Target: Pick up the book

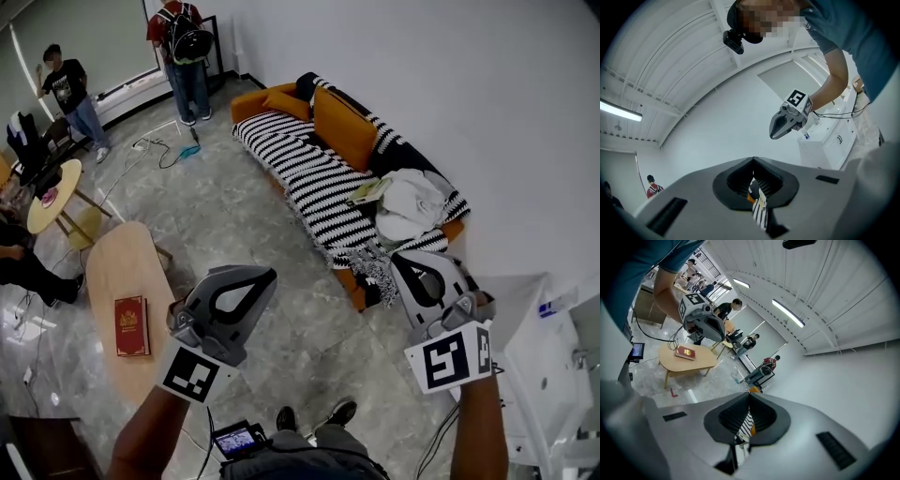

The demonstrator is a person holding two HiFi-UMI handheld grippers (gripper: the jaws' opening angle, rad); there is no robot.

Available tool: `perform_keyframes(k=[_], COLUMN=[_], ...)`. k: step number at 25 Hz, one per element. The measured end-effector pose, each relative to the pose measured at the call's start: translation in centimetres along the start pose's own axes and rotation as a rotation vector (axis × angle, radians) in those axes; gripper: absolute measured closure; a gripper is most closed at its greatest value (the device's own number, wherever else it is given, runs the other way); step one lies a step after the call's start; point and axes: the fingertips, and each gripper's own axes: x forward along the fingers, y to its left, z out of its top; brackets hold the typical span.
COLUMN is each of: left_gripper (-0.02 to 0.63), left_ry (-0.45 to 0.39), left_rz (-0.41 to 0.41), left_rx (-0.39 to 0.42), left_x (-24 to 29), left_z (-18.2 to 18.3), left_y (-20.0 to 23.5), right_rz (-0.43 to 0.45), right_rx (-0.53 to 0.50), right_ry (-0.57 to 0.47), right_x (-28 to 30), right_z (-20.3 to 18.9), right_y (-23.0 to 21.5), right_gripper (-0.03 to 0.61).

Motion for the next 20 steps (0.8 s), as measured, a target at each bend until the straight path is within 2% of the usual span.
perform_keyframes(k=[20], left_gripper=[0.609], left_ry=[0.077], left_rz=[0.064], left_rx=[0.051], left_x=[15.1], left_z=[2.9], left_y=[-3.7], right_rz=[0.07], right_rx=[-0.017], right_ry=[-0.087], right_x=[0.5], right_z=[-12.6], right_y=[-7.1], right_gripper=[0.566])
